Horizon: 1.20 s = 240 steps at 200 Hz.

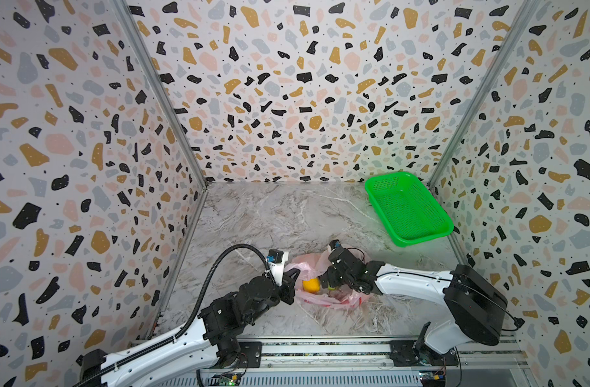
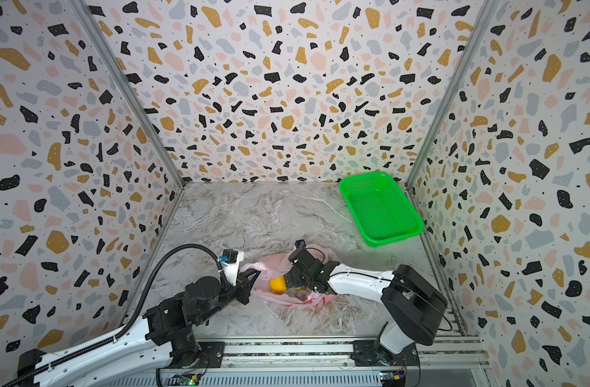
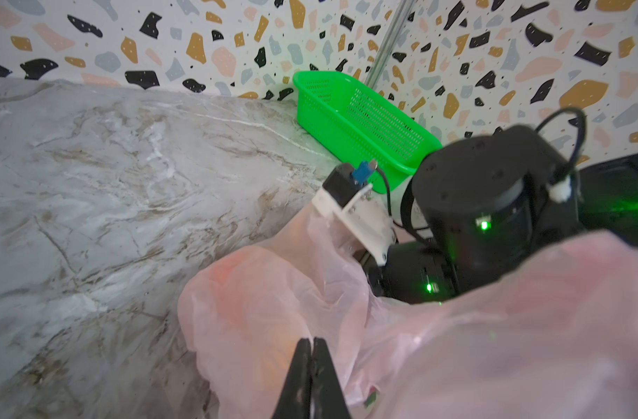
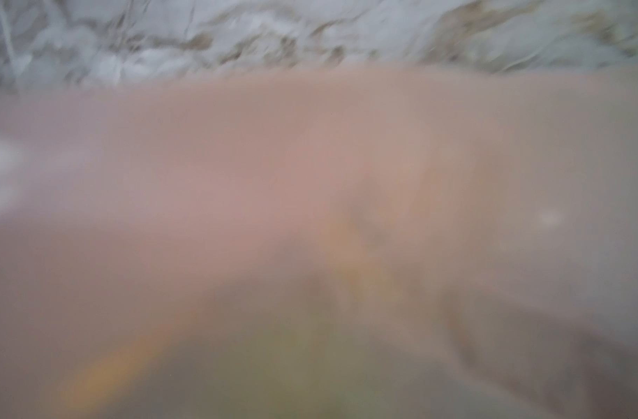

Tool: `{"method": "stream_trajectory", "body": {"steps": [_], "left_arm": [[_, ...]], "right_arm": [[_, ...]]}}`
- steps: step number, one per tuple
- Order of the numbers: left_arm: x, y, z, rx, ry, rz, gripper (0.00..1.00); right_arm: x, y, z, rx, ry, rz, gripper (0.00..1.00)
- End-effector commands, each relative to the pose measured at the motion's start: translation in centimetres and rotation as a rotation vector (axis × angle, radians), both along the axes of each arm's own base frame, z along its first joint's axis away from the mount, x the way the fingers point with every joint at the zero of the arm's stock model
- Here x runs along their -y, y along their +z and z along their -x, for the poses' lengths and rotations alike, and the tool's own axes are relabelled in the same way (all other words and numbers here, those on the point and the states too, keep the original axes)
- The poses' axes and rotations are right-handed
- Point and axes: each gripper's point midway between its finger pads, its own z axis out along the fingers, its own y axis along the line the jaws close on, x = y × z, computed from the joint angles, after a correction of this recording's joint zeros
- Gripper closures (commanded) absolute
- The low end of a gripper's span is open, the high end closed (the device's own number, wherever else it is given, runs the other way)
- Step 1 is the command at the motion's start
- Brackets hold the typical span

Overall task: Untie the knot of the plastic bag and take out the fruit
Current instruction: Open the plastic bag at the center of the table.

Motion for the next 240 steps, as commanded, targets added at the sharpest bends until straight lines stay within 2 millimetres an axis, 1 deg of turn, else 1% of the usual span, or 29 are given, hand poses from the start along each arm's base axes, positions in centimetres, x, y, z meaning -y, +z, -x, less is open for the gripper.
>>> {"method": "stream_trajectory", "body": {"steps": [1,13,21,29,38,45,53,74,90,111,126,133,156,167,178,191,204,220,240], "left_arm": [[0.0,-1.5,0.4,-0.069,0.005,-0.036,1.0],[0.1,-2.0,0.3,-0.079,0.01,-0.056,1.0],[0.4,-2.3,0.1,-0.085,0.012,-0.071,1.0],[0.7,-2.6,-0.1,-0.089,0.009,-0.09,1.0],[1.1,-2.8,-0.4,-0.09,0.009,-0.114,1.0],[1.4,-2.8,-0.7,-0.088,0.015,-0.13,1.0],[1.6,-2.5,-1.2,-0.076,0.031,-0.133,1.0],[1.3,-2.0,-2.4,-0.034,0.099,-0.122,1.0],[0.6,-1.7,-3.0,-0.005,0.149,-0.104,1.0],[-0.5,-0.5,-3.4,0.039,0.21,-0.055,1.0],[-1.1,0.2,-3.5,0.068,0.233,-0.026,1.0],[-1.2,0.3,-3.5,0.077,0.233,-0.019,1.0],[-1.1,-1.1,-3.7,0.049,0.244,-0.049,1.0],[-0.7,-1.5,-3.8,0.014,0.249,-0.065,1.0],[-0.3,-2.4,-3.7,-0.038,0.245,-0.082,1.0],[0.1,-3.5,-3.5,-0.081,0.241,-0.102,1.0],[-0.5,-3.9,-3.7,-0.082,0.27,-0.108,1.0],[-1.0,-2.8,-3.9,-0.041,0.292,-0.066,1.0],[-0.6,-1.5,-3.9,0.0,0.266,-0.034,1.0]], "right_arm": [[0.8,0.4,-4.0,0.097,-0.056,0.022,0.01],[1.1,0.1,-5.6,0.123,-0.063,0.033,0.01],[1.2,-0.2,-6.3,0.11,-0.055,0.037,0.01],[1.0,-0.3,-6.6,0.084,-0.028,0.04,0.01],[0.7,-0.1,-6.2,0.053,0.013,0.048,0.01],[0.4,0.3,-5.4,0.025,0.048,0.038,0.01],[0.2,0.6,-4.1,-0.016,0.086,0.017,0.01],[0.5,1.7,-0.5,-0.092,0.161,0.009,0.01],[1.3,2.2,1.9,-0.13,0.184,0.006,0.01],[2.5,2.2,4.3,-0.174,0.193,0.008,0.01],[3.4,1.7,5.9,-0.206,0.196,0.012,0.01],[3.7,1.0,6.7,-0.227,0.205,0.012,0.01],[4.4,-1.7,9.1,-0.315,0.229,0.033,0.01],[4.6,-2.4,9.9,-0.342,0.232,0.044,0.01],[4.5,-2.8,10.7,-0.366,0.231,0.044,0.0],[4.3,-2.9,11.3,-0.373,0.23,0.04,0.0],[3.8,-2.7,11.7,-0.38,0.235,0.027,0.0],[3.5,-1.7,11.3,-0.359,0.239,0.031,0.0],[2.9,0.9,9.9,-0.299,0.239,0.023,0.01]]}}
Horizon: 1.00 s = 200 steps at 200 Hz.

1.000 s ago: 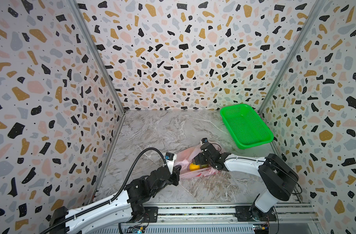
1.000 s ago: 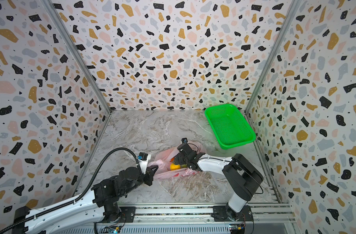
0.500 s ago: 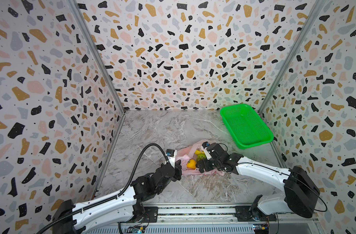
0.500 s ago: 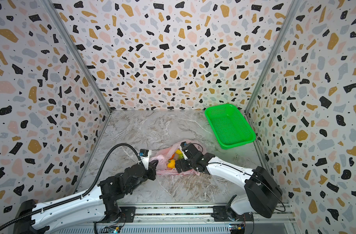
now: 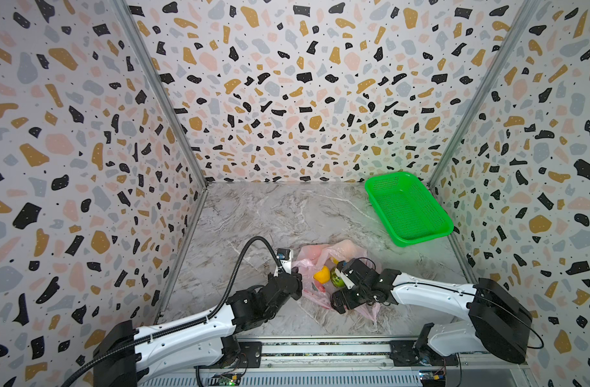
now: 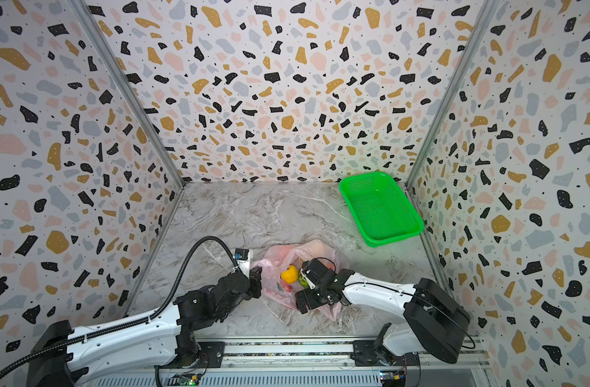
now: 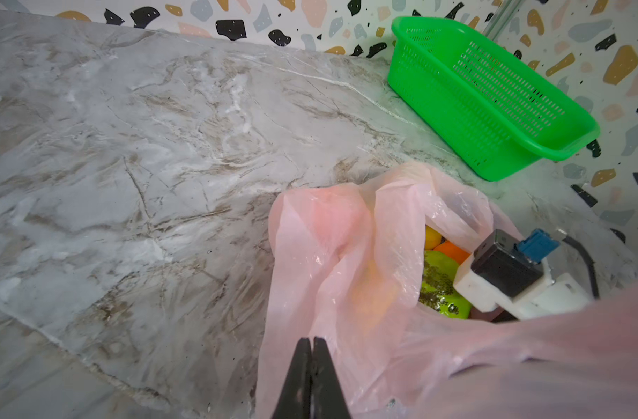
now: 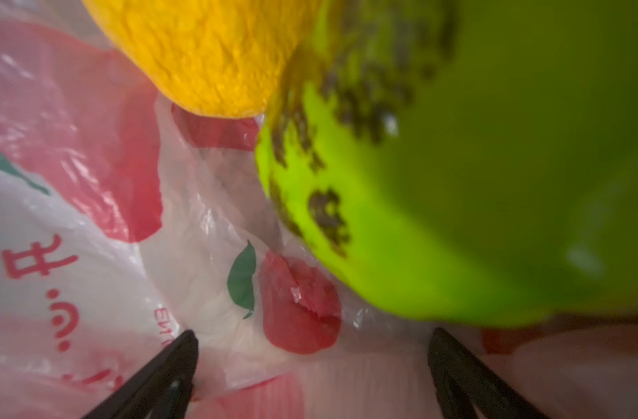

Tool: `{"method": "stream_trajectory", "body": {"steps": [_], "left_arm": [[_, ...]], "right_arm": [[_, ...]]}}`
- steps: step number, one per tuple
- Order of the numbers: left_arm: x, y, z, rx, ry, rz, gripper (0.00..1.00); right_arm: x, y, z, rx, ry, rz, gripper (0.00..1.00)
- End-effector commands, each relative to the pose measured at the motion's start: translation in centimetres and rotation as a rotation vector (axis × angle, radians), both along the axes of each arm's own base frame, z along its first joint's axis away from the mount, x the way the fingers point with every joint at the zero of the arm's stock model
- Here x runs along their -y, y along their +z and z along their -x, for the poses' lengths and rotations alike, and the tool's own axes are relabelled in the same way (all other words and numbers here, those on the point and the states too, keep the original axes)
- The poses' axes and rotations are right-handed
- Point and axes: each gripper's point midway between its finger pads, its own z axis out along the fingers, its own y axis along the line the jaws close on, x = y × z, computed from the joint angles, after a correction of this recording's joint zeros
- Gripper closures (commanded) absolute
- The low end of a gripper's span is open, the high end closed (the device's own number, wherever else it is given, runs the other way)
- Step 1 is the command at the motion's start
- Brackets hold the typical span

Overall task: Untie the knot of the plastic bag and take out the fruit
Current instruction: Open the plastic bag at the center of the table, then pick up the fruit from the plastic bag.

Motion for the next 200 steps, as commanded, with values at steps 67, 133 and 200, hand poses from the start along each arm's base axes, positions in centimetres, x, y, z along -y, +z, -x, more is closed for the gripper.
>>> {"method": "stream_trajectory", "body": {"steps": [67,133,200], "left_arm": [[2.0,3.7,-0.1,0.124,-0.079,0.114,1.0],[3.1,3.8,0.1,0.137,-0.123,0.116,1.0],[2.9,3.6,0.0,0.142,-0.12,0.095,1.0]], "right_arm": [[-0.7,7.6,-5.6,0.096,-0.169,-0.139,0.01],[0.1,5.4,-8.5,0.095,-0.279,-0.09,0.01],[-0.6,3.5,-9.8,0.156,-0.248,-0.015,0.03]]}}
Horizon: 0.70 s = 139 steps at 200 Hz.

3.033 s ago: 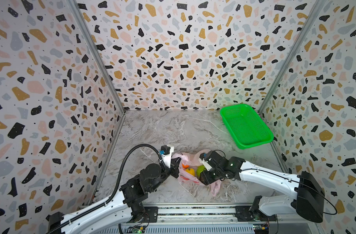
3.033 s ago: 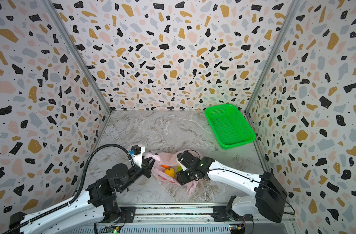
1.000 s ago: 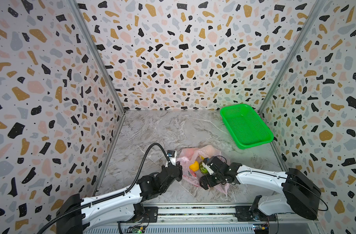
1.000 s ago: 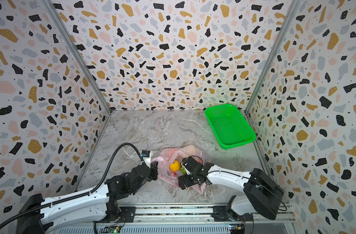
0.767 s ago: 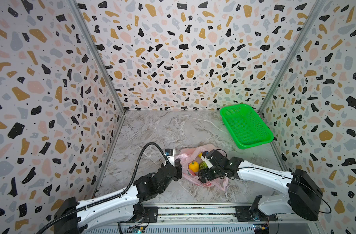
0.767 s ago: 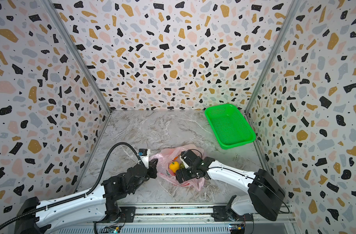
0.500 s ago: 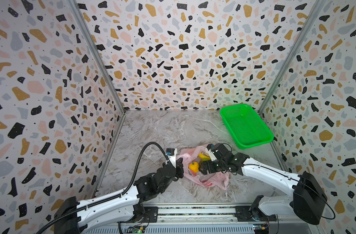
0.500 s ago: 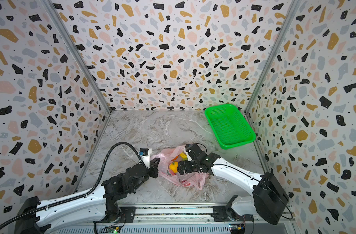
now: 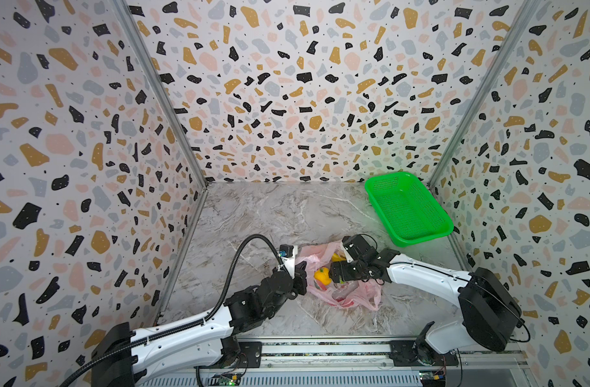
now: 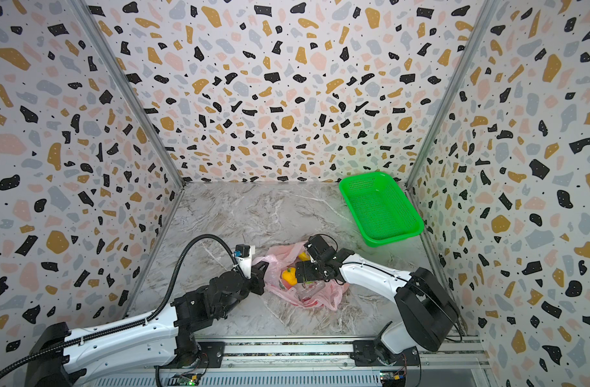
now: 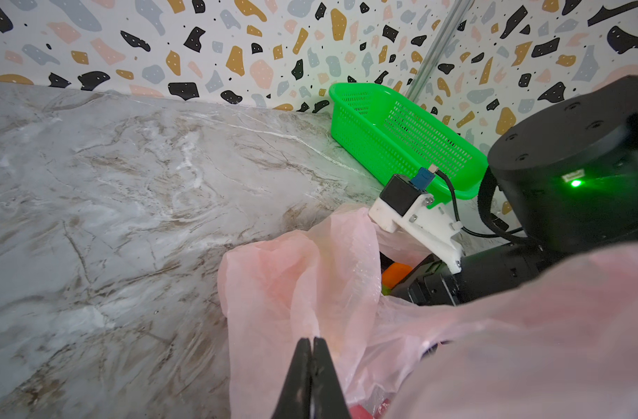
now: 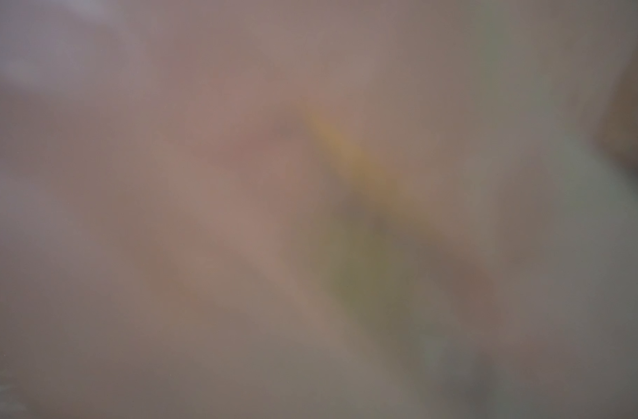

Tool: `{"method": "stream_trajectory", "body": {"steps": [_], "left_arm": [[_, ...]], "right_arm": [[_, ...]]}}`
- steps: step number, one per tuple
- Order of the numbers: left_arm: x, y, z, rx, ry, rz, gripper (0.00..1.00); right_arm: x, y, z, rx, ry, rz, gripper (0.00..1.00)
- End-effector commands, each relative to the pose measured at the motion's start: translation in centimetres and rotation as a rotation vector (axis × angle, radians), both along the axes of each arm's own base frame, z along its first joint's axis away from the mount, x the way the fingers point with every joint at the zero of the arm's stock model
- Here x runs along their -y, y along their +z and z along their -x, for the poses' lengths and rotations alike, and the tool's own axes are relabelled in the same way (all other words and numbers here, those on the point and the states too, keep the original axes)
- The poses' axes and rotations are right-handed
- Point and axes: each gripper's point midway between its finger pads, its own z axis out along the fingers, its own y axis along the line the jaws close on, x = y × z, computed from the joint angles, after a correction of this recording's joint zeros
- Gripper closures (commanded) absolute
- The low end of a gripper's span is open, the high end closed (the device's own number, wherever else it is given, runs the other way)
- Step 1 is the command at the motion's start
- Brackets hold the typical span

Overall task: Untie the knot of the plastic bag and take out the fruit
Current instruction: Pick up the fruit from the plastic bag.

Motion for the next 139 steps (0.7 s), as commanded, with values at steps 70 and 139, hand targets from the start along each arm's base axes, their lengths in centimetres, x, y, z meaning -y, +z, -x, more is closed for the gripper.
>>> {"method": "stream_trajectory", "body": {"steps": [70,139], "left_arm": [[0.0,-0.4,0.1,0.013,-0.011,-0.008,1.0],[-0.2,-0.3,0.0,0.023,0.005,-0.021,1.0]], "right_arm": [[-0.2,-0.2,-2.1,0.125,-0.013,0.039,0.25],[-1.2,3.8,-0.1,0.107,0.059,-0.058,0.35]]}}
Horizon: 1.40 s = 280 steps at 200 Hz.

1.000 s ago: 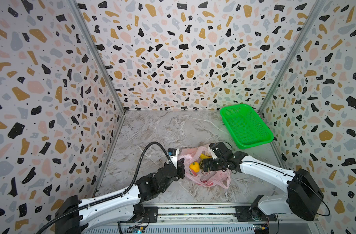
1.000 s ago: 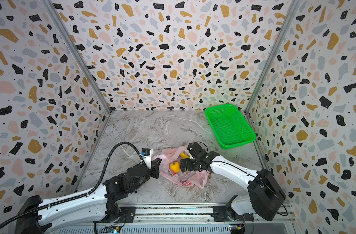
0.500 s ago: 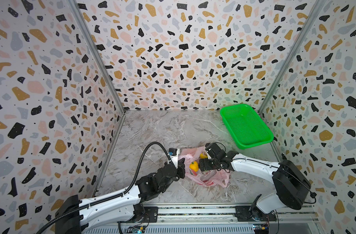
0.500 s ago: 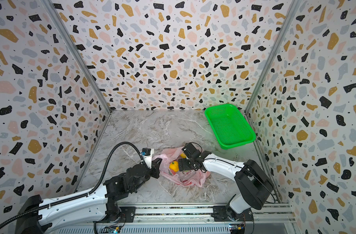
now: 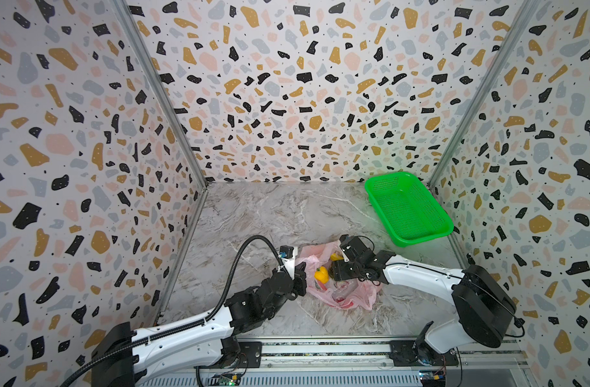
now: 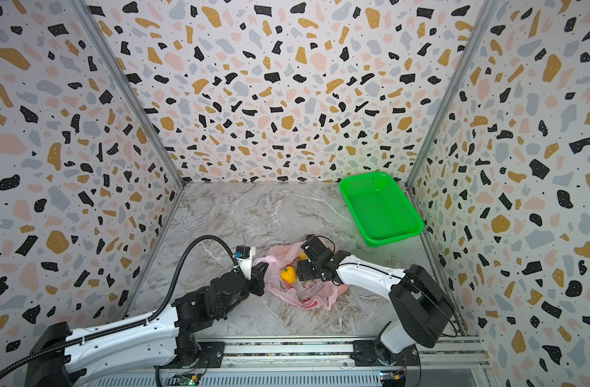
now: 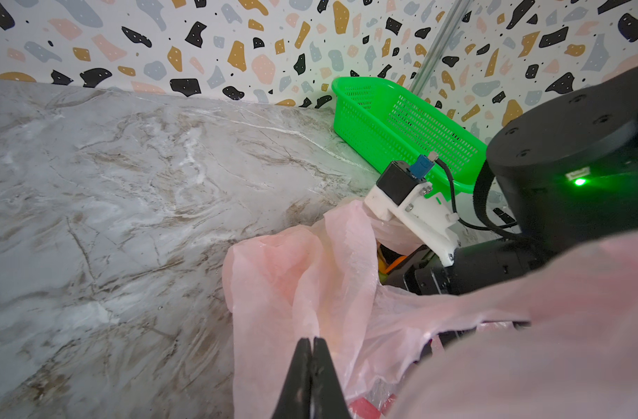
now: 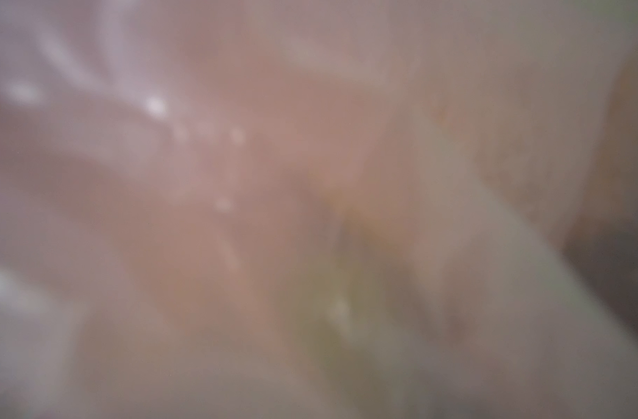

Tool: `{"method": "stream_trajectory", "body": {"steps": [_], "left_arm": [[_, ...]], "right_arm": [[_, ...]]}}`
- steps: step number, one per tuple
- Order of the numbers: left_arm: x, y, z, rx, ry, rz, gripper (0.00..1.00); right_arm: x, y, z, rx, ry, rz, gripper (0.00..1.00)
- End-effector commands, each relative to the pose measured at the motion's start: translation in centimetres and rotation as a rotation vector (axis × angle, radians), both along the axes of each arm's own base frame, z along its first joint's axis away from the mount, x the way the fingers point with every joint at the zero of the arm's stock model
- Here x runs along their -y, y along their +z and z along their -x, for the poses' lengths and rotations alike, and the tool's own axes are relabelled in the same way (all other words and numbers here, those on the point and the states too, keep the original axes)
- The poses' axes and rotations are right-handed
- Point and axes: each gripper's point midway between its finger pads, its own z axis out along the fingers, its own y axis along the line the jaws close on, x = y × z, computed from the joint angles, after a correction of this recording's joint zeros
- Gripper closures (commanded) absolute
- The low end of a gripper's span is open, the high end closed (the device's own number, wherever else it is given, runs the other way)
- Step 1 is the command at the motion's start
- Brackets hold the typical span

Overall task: Untie the knot of the plastic bag and take out the fruit
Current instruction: Pick up the fruit from the plastic bag, then place the fruit in the basket.

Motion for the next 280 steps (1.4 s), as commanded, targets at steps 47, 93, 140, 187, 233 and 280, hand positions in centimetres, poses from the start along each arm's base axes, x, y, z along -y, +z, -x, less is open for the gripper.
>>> {"method": "stream_trajectory", "body": {"steps": [47,93,140,187,233,280], "left_arm": [[-0.1,0.4,-0.2,0.033,0.007,-0.019,1.0],[-0.3,0.5,-0.3,0.039,0.018,-0.02,1.0],[-0.3,0.9,-0.4,0.053,0.019,-0.017,1.0],[-0.3,0.7,-0.5,0.052,0.019,-0.037,1.0],[-0.5,0.7,-0.5,0.054,0.027,-0.047,1.0],[-0.5,0.8,-0.6,0.061,0.024,-0.054,1.0]], "right_arm": [[-0.6,8.6,2.8,0.01,0.104,-0.133,0.35],[1.3,13.8,2.8,0.052,0.098,-0.146,0.34],[5.7,17.6,-2.2,0.183,-0.021,-0.163,0.34],[13.3,18.8,-10.0,0.304,-0.244,-0.2,0.33],[22.0,16.6,-15.9,0.371,-0.461,-0.105,0.33],[27.0,12.6,-19.5,0.346,-0.583,-0.048,0.33]]}}
